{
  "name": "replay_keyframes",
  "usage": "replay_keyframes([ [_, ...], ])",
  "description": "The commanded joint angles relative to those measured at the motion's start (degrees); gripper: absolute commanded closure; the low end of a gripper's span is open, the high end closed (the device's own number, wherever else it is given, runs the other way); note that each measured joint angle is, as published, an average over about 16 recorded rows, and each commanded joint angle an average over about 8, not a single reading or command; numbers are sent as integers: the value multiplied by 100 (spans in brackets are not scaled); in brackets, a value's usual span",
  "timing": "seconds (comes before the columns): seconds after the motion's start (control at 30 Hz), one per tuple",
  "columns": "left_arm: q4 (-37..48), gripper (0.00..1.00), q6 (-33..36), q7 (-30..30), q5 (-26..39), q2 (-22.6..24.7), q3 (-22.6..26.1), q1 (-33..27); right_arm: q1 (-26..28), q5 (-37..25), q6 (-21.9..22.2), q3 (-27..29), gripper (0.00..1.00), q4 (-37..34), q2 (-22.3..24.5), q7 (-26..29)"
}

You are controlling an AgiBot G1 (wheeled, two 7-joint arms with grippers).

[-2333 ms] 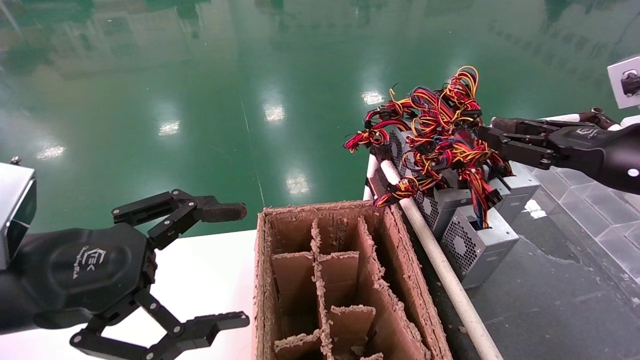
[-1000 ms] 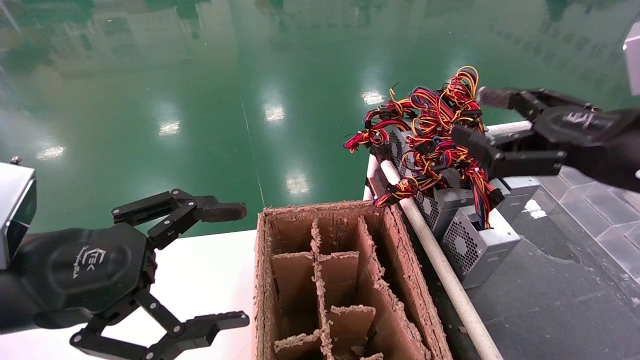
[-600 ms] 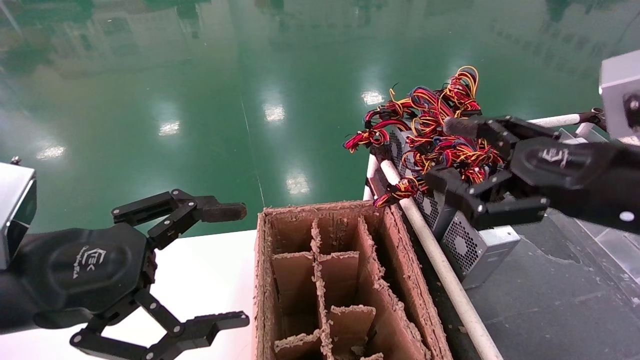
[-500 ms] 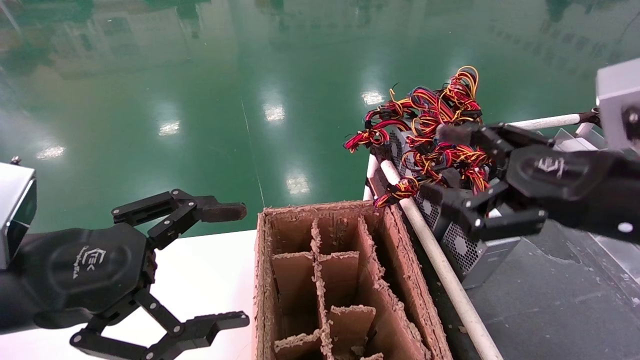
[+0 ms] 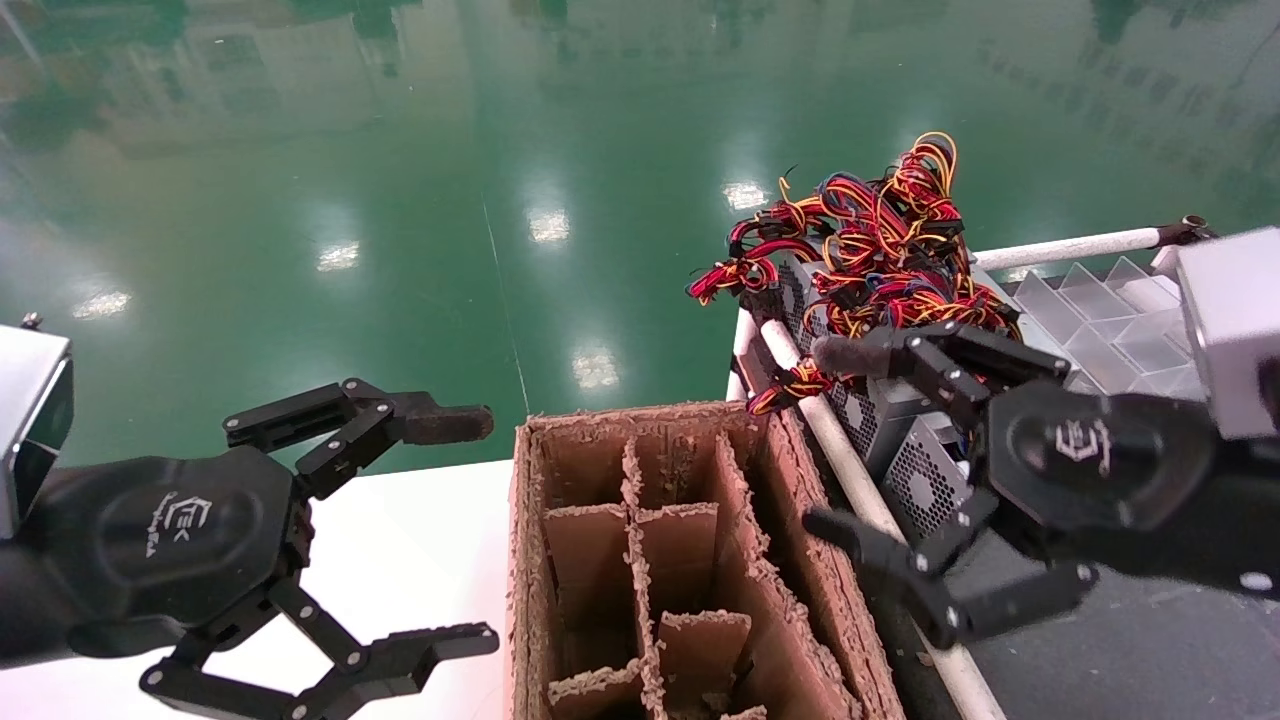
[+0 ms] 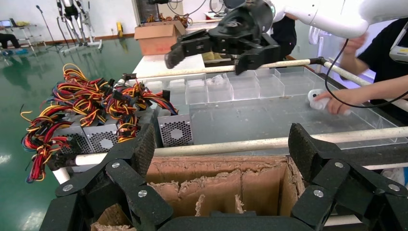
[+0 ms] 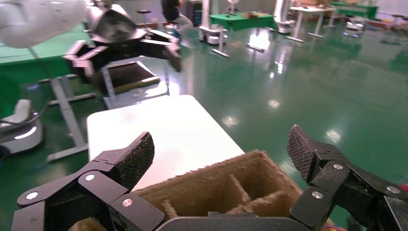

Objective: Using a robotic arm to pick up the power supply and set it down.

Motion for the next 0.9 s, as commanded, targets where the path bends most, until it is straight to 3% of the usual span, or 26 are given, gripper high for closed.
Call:
replay_keyframes([
  [0.03,0,0,0,0,0,0,0,0,-82,-5,-131,102,0,17,-41,-48],
  [0.4,1,0,-2,2,-2,-1,2,1,-467,-25,-747,582,0,95,-233,-265],
  [0.9,2,0,-3,2,-3,-1,2,1,-463,-27,-734,575,0,96,-230,-265],
])
